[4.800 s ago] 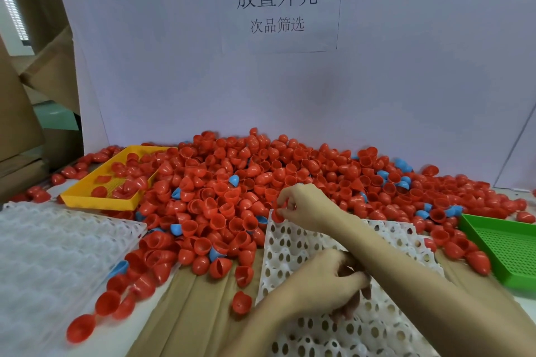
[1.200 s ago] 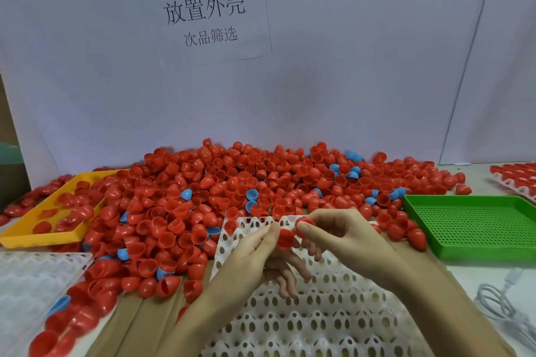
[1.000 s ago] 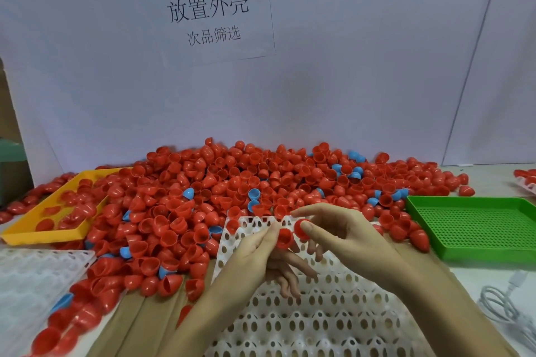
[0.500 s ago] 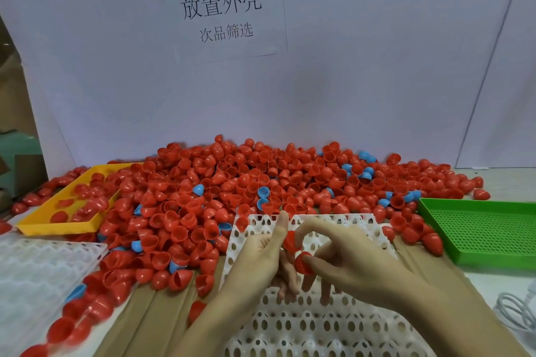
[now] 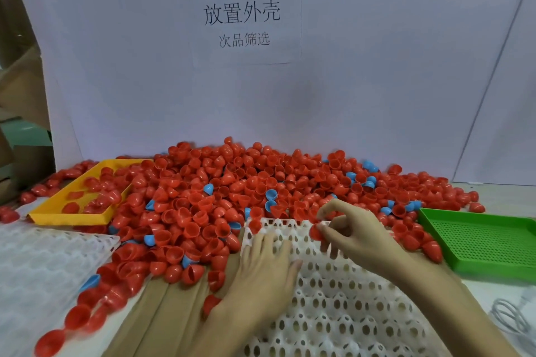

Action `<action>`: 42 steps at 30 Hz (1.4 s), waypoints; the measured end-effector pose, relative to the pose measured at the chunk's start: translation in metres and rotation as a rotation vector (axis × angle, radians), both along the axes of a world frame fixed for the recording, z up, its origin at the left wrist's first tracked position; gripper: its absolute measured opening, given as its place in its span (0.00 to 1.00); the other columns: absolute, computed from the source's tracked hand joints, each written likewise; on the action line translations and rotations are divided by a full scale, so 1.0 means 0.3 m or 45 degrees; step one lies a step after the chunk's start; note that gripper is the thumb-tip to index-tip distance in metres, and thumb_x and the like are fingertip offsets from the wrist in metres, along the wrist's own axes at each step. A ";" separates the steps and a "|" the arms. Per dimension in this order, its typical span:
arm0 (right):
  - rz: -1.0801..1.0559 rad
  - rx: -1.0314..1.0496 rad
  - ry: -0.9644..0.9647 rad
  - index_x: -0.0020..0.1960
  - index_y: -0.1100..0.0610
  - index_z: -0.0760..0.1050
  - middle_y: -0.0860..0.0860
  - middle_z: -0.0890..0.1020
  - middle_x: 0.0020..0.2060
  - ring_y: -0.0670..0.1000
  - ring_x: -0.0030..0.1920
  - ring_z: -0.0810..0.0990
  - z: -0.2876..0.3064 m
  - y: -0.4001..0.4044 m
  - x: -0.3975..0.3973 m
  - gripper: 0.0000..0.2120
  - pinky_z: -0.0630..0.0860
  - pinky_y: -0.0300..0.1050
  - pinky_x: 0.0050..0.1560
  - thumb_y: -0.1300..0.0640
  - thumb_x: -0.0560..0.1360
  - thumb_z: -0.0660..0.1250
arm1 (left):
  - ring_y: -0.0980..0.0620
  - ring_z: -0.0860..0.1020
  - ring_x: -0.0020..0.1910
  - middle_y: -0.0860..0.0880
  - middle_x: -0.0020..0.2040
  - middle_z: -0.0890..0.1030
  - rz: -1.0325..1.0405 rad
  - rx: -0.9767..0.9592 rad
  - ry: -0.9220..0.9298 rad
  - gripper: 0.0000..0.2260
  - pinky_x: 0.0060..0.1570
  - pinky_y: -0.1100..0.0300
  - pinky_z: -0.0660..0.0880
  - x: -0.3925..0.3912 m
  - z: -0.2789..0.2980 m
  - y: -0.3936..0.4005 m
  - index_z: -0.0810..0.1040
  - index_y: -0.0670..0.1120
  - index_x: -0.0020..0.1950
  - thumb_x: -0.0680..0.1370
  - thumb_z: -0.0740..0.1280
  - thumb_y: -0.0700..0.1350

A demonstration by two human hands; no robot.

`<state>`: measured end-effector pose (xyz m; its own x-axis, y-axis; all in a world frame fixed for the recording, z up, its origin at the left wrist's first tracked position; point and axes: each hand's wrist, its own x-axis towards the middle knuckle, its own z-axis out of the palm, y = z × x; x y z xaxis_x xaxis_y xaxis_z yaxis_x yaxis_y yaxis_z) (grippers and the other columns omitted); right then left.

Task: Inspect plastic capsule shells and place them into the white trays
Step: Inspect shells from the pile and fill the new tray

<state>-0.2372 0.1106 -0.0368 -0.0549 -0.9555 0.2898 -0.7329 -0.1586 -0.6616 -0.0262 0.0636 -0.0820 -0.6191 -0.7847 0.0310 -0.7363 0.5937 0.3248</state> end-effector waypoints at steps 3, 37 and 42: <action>-0.007 0.013 0.128 0.53 0.46 0.76 0.45 0.87 0.35 0.43 0.34 0.85 -0.010 -0.062 0.030 0.05 0.80 0.37 0.36 0.55 0.83 0.69 | 0.47 0.51 0.81 0.52 0.79 0.56 -0.053 -0.025 -0.005 0.20 0.82 0.42 0.52 -0.015 -0.005 0.012 0.63 0.53 0.76 0.88 0.48 0.59; -0.041 -0.037 0.385 0.60 0.52 0.77 0.45 0.78 0.31 0.44 0.30 0.73 -0.098 -0.278 0.118 0.06 0.72 0.40 0.34 0.56 0.84 0.65 | 0.56 0.56 0.83 0.57 0.85 0.50 0.077 -0.008 0.443 0.28 0.79 0.57 0.57 0.044 -0.035 -0.189 0.52 0.48 0.86 0.88 0.54 0.55; -0.082 -0.095 0.448 0.66 0.48 0.76 0.44 0.75 0.41 0.45 0.39 0.75 -0.085 -0.282 0.137 0.11 0.80 0.49 0.47 0.54 0.84 0.65 | 0.55 0.70 0.75 0.54 0.83 0.57 0.113 0.030 0.498 0.26 0.69 0.60 0.71 0.048 -0.036 -0.189 0.57 0.46 0.83 0.87 0.57 0.54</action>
<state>-0.1959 0.0261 -0.0625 0.0009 -0.9289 0.3703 -0.9236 -0.1428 -0.3559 -0.0118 0.0070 -0.0930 -0.4936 -0.8381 0.2322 -0.6027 0.5222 0.6034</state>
